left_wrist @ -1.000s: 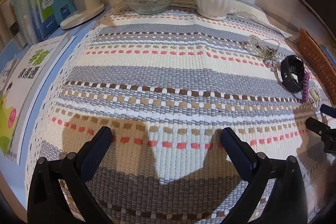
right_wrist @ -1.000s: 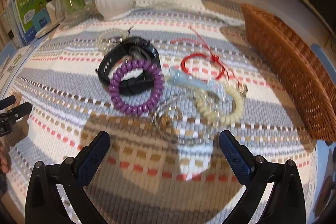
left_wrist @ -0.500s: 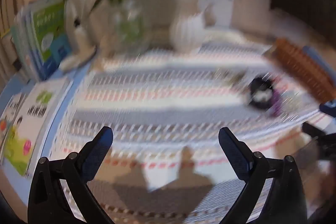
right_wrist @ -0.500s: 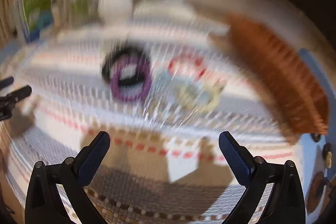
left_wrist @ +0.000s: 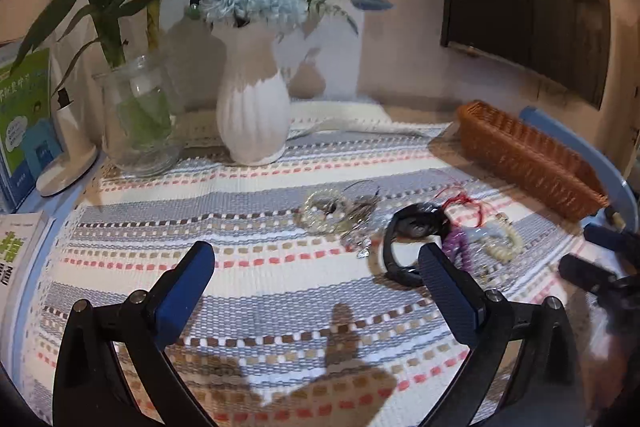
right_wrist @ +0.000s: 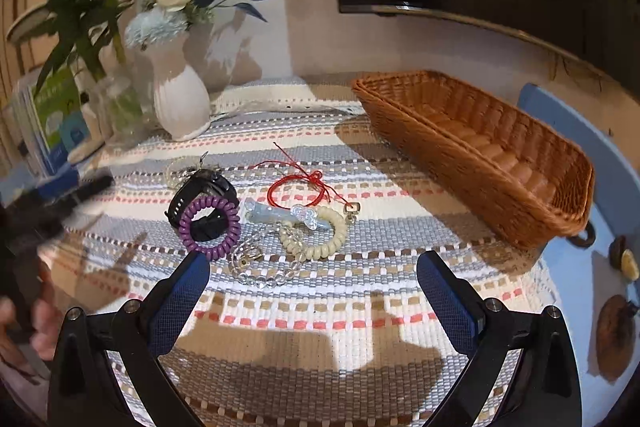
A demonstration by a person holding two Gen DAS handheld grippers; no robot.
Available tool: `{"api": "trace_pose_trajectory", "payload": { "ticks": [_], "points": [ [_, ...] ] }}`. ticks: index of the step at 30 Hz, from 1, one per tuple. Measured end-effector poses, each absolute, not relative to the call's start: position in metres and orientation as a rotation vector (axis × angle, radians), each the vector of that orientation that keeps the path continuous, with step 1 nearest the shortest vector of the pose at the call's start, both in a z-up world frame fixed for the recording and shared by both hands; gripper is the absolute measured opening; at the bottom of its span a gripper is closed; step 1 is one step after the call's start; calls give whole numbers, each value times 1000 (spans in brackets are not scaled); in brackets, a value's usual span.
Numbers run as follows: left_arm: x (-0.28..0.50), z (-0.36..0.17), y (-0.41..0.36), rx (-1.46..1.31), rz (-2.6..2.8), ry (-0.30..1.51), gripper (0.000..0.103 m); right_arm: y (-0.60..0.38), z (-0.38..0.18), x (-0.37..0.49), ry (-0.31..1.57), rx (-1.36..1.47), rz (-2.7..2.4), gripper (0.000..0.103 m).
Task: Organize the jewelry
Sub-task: 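Move both grippers toward the jewelry on the tablecloth, then grasp the black watch with the left gripper while the right grasps a clear bead bracelet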
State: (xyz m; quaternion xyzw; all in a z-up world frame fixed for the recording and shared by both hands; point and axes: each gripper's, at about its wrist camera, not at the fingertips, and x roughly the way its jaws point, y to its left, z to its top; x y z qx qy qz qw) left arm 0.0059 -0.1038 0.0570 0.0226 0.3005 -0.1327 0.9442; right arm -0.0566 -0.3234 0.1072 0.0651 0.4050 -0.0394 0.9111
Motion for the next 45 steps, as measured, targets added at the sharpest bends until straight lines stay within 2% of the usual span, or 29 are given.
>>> {"api": "trace_pose_trajectory", "payload": {
  "ticks": [30,36,40,45],
  "points": [
    [5,54,-106,-7,-358,628,101,-325,88,-65,795,93,-120,103],
    [12,51,-109,-10,-408,685,101,-326,90,-67,776,96,-147,103],
    [23,52,-109,-93,-523,808,96,-331,92,-68,783,127,-137,103],
    [32,63,-116,-42,-575,906,82,-329,96,-68,821,107,-91,102]
  ]
}}
